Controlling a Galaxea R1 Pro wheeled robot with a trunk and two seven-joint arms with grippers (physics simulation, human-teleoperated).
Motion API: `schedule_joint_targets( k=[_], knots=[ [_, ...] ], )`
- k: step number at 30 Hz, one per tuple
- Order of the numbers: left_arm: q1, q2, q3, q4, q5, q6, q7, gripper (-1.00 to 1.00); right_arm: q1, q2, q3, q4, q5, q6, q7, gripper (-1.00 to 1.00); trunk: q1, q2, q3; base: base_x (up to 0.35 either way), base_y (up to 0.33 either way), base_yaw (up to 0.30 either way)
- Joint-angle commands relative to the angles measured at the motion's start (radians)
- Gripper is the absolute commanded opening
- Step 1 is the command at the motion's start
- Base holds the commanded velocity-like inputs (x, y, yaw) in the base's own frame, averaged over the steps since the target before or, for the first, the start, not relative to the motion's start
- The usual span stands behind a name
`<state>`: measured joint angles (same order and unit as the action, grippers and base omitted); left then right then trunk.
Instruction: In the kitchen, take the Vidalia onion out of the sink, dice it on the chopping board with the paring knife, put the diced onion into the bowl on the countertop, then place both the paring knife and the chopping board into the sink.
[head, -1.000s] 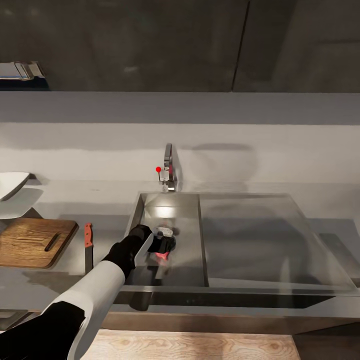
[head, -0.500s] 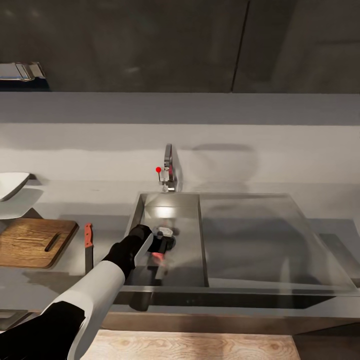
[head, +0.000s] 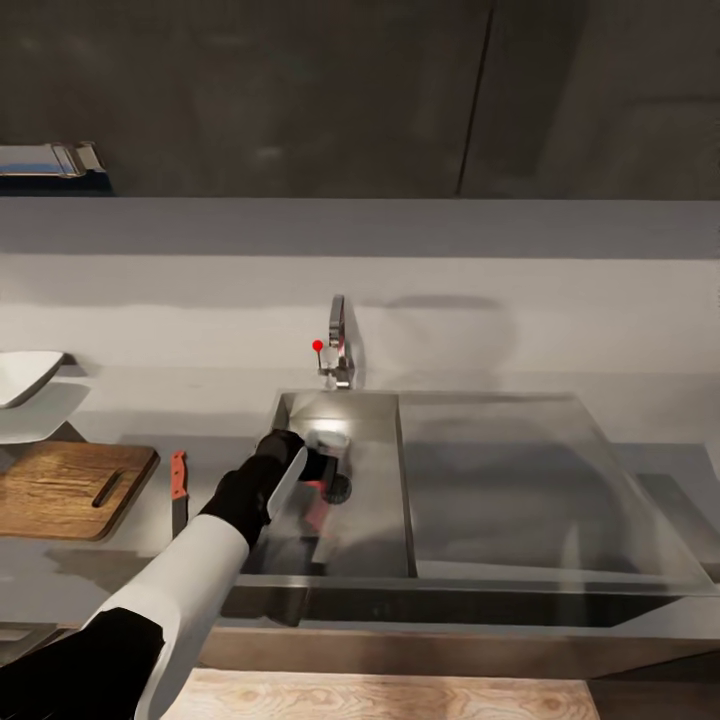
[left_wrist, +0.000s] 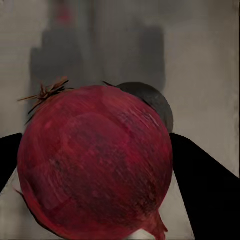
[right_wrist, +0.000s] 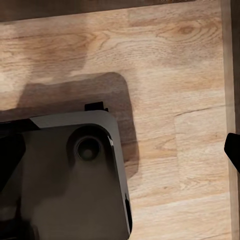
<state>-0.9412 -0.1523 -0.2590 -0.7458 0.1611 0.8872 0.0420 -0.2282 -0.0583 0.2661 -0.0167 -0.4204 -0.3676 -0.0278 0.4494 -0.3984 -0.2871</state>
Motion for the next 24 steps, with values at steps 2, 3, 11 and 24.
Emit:
schedule_joint_targets(
  k=[2,3,11,24],
  knots=[
    [-0.001,0.0,-0.002,-0.054,0.006,0.057,0.004,-1.0,-0.001,0.0,0.008,0.0,-0.006,-0.002,-0.004,1.0,0.001,-0.002,0.001,0.0,0.0,0.0],
    [-0.001,0.0,-0.002,-0.101,0.006,0.091,0.004,-1.0,0.0,0.0,0.008,0.0,-0.006,-0.002,-0.004,1.0,0.001,-0.002,0.003,0.0,0.0,0.0],
    [-0.001,0.002,-0.002,-0.272,0.007,0.132,0.005,-1.0,-0.001,0.001,0.008,-0.001,-0.006,-0.002,-0.004,1.0,0.001,-0.002,0.016,0.0,0.0,0.0],
    [-0.001,0.005,-0.003,-0.304,0.006,0.133,0.006,-1.0,-0.001,0.001,0.008,-0.003,-0.006,-0.004,-0.003,1.0,0.001,-0.002,0.036,-0.008,0.0,0.0]
  ],
)
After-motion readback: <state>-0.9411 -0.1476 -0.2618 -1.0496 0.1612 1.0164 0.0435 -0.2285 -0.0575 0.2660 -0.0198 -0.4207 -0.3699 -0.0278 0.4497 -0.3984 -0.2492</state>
